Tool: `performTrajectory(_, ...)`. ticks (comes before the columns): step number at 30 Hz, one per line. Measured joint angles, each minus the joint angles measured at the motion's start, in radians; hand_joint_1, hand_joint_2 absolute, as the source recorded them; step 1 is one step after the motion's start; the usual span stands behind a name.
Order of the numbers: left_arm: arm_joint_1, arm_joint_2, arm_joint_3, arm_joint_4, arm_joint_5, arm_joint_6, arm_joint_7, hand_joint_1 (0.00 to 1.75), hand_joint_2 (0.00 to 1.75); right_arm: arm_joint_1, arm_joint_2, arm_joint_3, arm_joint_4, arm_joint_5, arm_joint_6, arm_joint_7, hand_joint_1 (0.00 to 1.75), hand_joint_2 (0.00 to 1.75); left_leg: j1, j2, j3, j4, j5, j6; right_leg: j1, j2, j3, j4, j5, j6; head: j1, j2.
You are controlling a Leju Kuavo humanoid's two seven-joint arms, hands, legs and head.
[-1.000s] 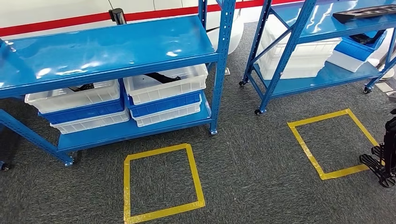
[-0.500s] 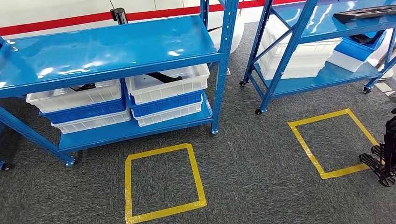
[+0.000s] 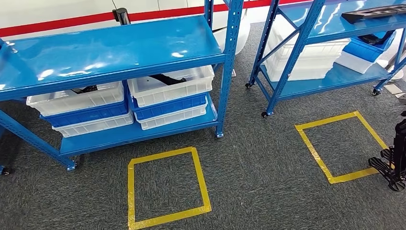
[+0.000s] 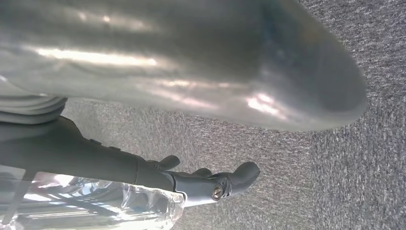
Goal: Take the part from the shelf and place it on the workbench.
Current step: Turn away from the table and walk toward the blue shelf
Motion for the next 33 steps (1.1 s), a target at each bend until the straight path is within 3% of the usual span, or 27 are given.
performTrajectory(3, -0.001, -0.003, 0.002, 0.000, 0.001, 0.000, 0.000, 0.00, 0.00, 0.000, -0.001, 0.000, 0.000, 0.007, 0.000, 0.000, 0.00, 0.00, 0.012, -0.005, 0.014, -0.036, 0.020, 0.014, 0.009, 0.003, -0.016, 0.033, -0.023, 0.002, 0.001, 0.000)
performTrajectory(6, -0.001, -0.005, 0.006, 0.000, 0.003, 0.000, 0.000, 0.00, 0.00, 0.000, -0.002, 0.000, 0.000, 0.010, 0.001, 0.000, 0.00, 0.00, 0.017, -0.012, 0.015, -0.050, 0.032, 0.019, 0.003, 0.013, -0.099, 0.207, -0.101, -0.003, 0.002, 0.000)
performTrajectory(8, -0.001, -0.007, 0.008, 0.000, 0.006, 0.000, 0.000, 0.00, 0.00, 0.002, -0.004, 0.000, 0.000, 0.012, 0.002, 0.000, 0.00, 0.00, 0.020, -0.021, 0.011, -0.048, 0.034, 0.014, -0.006, 0.015, -0.130, 0.272, -0.116, 0.011, 0.001, 0.000)
performTrajectory(9, -0.001, -0.008, 0.009, 0.000, 0.009, 0.000, 0.000, 0.00, 0.00, 0.002, -0.005, 0.000, 0.000, 0.015, 0.002, 0.000, 0.00, 0.00, 0.023, -0.026, 0.009, -0.046, 0.035, 0.009, -0.012, 0.015, -0.118, 0.248, -0.100, 0.024, 0.001, 0.000)
performTrajectory(11, -0.001, -0.008, 0.012, 0.000, 0.015, 0.001, 0.000, 0.00, 0.00, 0.002, -0.005, 0.000, 0.000, 0.022, 0.002, 0.000, 0.00, 0.00, 0.031, -0.037, 0.003, -0.033, 0.034, -0.006, -0.025, 0.022, -0.052, 0.117, -0.046, 0.053, 0.002, 0.000)
performTrajectory(12, -0.002, -0.008, 0.014, 0.000, 0.017, 0.001, 0.000, 0.00, 0.00, 0.001, -0.004, 0.000, 0.000, 0.026, 0.004, 0.000, 0.00, 0.00, 0.032, -0.042, -0.002, -0.023, 0.030, -0.017, -0.028, 0.028, -0.026, 0.060, -0.026, 0.057, 0.004, 0.000)
performTrajectory(13, -0.002, -0.007, 0.015, -0.001, 0.019, 0.001, 0.000, 0.00, 0.00, 0.000, -0.003, 0.000, 0.000, 0.029, 0.005, 0.000, 0.00, 0.00, 0.031, -0.046, -0.007, -0.015, 0.026, -0.026, -0.028, 0.032, -0.012, 0.027, -0.016, 0.053, 0.005, 0.000)
performTrajectory(15, -0.002, -0.007, 0.018, -0.001, 0.022, 0.002, 0.000, 0.00, 0.00, -0.002, -0.003, 0.000, 0.000, 0.033, 0.007, -0.001, 0.00, 0.00, 0.029, -0.050, -0.012, -0.009, 0.024, -0.039, -0.023, 0.034, -0.015, 0.022, -0.013, 0.031, 0.002, 0.000)
performTrajectory(17, -0.001, -0.007, 0.021, -0.001, 0.025, 0.002, 0.000, 0.00, 0.00, -0.003, -0.002, 0.000, 0.000, 0.039, 0.008, -0.001, 0.00, 0.00, 0.036, -0.047, -0.016, -0.004, 0.021, -0.045, -0.023, 0.028, -0.016, 0.026, -0.007, 0.012, -0.001, 0.000)
performTrajectory(18, 0.000, -0.007, 0.022, -0.001, 0.028, 0.002, 0.000, 0.00, 0.00, -0.003, -0.002, 0.000, 0.000, 0.042, 0.008, -0.001, 0.00, 0.00, 0.039, -0.040, -0.025, 0.016, 0.005, -0.048, -0.024, 0.025, -0.016, 0.025, -0.003, 0.004, -0.002, 0.000)
performTrajectory(21, 0.000, -0.008, 0.025, -0.001, 0.034, 0.002, 0.000, 0.00, 0.00, -0.001, -0.001, 0.000, 0.000, 0.047, 0.009, -0.001, 0.00, 0.00, 0.041, -0.016, -0.103, 0.196, -0.104, -0.052, -0.016, 0.013, -0.022, 0.026, 0.004, -0.008, -0.005, 0.000)
performTrajectory(22, 0.000, -0.008, 0.026, -0.001, 0.034, 0.002, 0.000, 0.00, 0.00, 0.000, -0.002, 0.000, 0.000, 0.047, 0.010, -0.001, 0.00, 0.00, 0.041, -0.013, -0.129, 0.258, -0.131, -0.052, -0.013, 0.008, -0.025, 0.026, 0.004, -0.009, -0.005, 0.000)
performTrajectory(23, 0.000, -0.008, 0.027, -0.001, 0.035, 0.002, 0.000, 0.00, 0.00, 0.001, -0.002, 0.000, 0.000, 0.048, 0.010, -0.001, 0.00, 0.00, 0.041, -0.011, -0.140, 0.290, -0.138, -0.050, -0.009, 0.004, -0.026, 0.026, 0.004, -0.009, -0.005, 0.000)
performTrajectory(24, 0.000, -0.008, 0.029, -0.001, 0.036, 0.002, 0.000, 0.00, 0.00, 0.001, -0.002, 0.000, 0.000, 0.048, 0.011, -0.001, 0.00, 0.00, 0.040, -0.010, -0.131, 0.281, -0.125, -0.046, -0.007, 0.001, -0.025, 0.026, 0.004, -0.009, -0.005, 0.000)
performTrajectory(25, 0.000, -0.008, 0.031, -0.001, 0.036, 0.002, 0.000, 0.00, 0.00, 0.000, -0.002, 0.000, 0.000, 0.049, 0.011, -0.001, 0.00, 0.00, 0.038, -0.009, -0.103, 0.233, -0.098, -0.039, -0.005, -0.001, -0.024, 0.026, 0.004, -0.009, -0.005, 0.000)
performTrajectory(27, -0.001, -0.008, 0.033, -0.001, 0.036, 0.002, 0.000, 0.00, 0.00, -0.003, -0.001, 0.000, 0.000, 0.050, 0.011, -0.001, 0.00, 0.00, 0.030, 0.002, -0.027, 0.092, -0.041, -0.021, 0.000, -0.003, -0.022, 0.026, 0.003, -0.007, -0.005, 0.000)
performTrajectory(28, -0.001, -0.008, 0.033, -0.001, 0.036, 0.002, 0.000, 0.00, 0.00, -0.004, 0.000, 0.000, 0.000, 0.050, 0.011, -0.001, 0.00, 0.00, 0.025, 0.007, -0.002, 0.042, -0.026, -0.015, 0.003, -0.004, -0.023, 0.026, 0.003, -0.006, -0.005, 0.000)
performTrajectory(29, -0.002, -0.007, 0.034, -0.001, 0.036, 0.002, -0.001, 0.00, 0.00, -0.005, 0.000, 0.000, 0.000, 0.050, 0.011, -0.001, 0.00, 0.00, 0.020, 0.012, 0.011, 0.015, -0.021, -0.011, 0.004, -0.006, -0.023, 0.026, 0.002, -0.004, -0.004, 0.000)
performTrajectory(33, -0.003, -0.008, 0.034, -0.001, 0.036, 0.002, -0.002, 0.00, 0.00, -0.006, 0.000, 0.000, 0.000, 0.052, 0.012, -0.001, 0.00, 0.00, 0.012, 0.002, 0.019, -0.007, -0.013, -0.006, 0.007, -0.010, -0.025, 0.021, 0.002, 0.011, -0.004, 0.000)
